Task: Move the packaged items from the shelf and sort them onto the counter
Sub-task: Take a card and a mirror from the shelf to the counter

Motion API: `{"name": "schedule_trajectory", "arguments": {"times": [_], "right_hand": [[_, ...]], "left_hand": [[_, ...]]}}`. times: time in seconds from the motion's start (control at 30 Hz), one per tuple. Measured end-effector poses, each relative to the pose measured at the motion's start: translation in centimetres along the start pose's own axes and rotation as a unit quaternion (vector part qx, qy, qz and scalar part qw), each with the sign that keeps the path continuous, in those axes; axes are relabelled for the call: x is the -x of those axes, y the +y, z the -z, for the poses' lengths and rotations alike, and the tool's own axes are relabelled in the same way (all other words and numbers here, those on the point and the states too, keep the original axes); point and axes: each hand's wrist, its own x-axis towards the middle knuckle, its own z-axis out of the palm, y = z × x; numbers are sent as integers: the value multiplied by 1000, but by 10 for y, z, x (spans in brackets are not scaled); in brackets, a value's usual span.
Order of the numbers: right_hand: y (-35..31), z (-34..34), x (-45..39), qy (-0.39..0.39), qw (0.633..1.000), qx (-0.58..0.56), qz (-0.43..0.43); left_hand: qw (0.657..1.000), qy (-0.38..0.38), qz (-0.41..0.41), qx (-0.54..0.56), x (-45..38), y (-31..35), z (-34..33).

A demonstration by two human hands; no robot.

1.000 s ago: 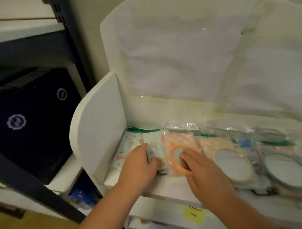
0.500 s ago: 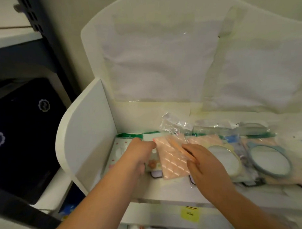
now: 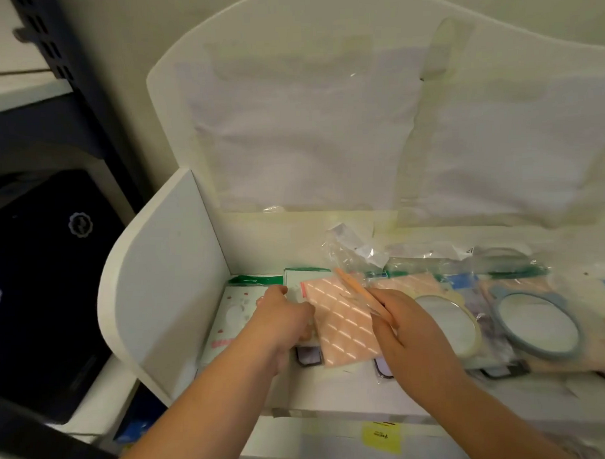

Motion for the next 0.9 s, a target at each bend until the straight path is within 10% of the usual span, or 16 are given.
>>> {"name": "schedule_trajectory", "arguments": {"times": [0.47,0.73,0.9], "right_hand": [[-25,22,-1,57,979,-157,-116],[-25,46,15,158,783,-533,-280],[-25,88,39,159,738,-601,-264]], "left_hand": [[982,135,-63,112,-5,-11,42],[970,65,-108,206,31,10,49],[968,-8,-124,216,67,18,6]]}}
